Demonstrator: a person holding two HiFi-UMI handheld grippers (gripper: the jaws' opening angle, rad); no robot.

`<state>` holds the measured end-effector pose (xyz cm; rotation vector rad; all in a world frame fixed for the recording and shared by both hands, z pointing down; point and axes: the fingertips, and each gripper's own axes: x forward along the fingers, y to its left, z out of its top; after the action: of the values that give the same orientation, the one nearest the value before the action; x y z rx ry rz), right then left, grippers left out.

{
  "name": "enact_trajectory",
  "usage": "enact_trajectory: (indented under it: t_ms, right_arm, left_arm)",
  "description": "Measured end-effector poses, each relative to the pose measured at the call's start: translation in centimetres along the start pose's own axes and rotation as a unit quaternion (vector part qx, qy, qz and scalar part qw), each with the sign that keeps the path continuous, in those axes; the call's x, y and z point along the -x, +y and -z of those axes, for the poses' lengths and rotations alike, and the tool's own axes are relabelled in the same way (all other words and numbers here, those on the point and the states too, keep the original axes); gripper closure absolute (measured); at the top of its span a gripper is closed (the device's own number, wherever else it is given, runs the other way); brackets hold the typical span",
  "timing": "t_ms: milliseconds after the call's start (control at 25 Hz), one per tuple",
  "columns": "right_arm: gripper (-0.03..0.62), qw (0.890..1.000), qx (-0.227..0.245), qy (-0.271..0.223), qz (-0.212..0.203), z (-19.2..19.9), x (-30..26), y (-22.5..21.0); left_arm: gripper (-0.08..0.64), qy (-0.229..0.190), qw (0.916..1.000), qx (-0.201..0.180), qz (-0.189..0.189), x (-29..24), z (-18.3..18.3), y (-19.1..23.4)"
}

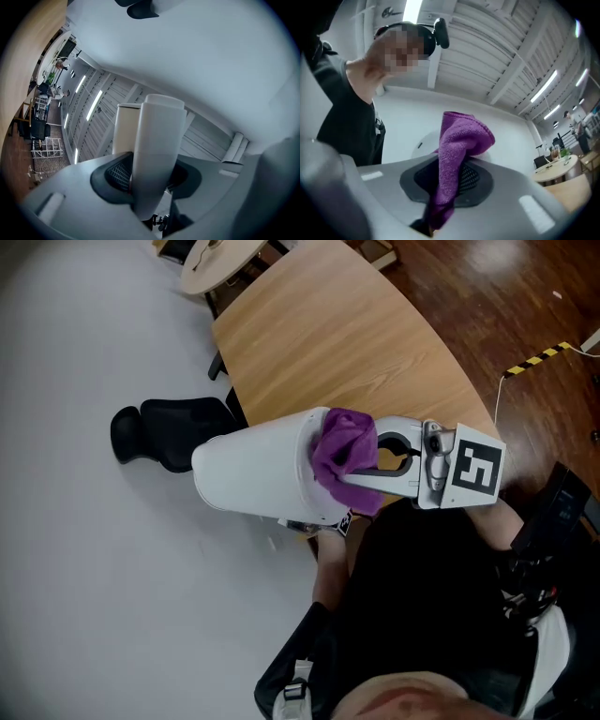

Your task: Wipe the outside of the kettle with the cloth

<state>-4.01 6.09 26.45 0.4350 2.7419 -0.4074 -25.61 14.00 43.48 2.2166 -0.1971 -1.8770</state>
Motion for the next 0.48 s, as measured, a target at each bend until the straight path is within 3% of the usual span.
enact_trajectory:
  t_ms: [120, 200, 280, 360, 480]
  right_arm:
    - [0.535, 0.995, 0.074, -0.069, 0.019, -1.4, 0.7, -3.6]
    - [0.535, 0.991, 0.076, -0.04, 0.103, 0.2, 2.0, -7.4]
    - [0.535, 0.984, 0.048, -0.005, 0.174, 1.8, 3.2, -10.0]
    - [0.535, 0.984, 0.007, -0.016, 0.18, 2.2, 3.9, -10.3]
    - [0.535, 0.989, -0.049, -0.017, 0.135, 2.7, 4.2, -10.1]
  left_arm:
    - [0.486, 0.011, 0.9998, -0.009, -0.012, 0.8, -0.4, -0.3]
    - [0.485, 0.019, 0.9995, -0.015, -0.02, 1.3, -0.6, -0.5]
    - [0.486, 0.026, 0.999, -0.023, -0.029, 1.8, -0.8, -0.7]
    - [0.486, 0.034, 0.9981, -0.034, -0.038, 2.1, -0.7, -0.8]
    - [0.485, 0.049, 0.995, -0.066, -0.058, 1.9, 0.5, -1.0]
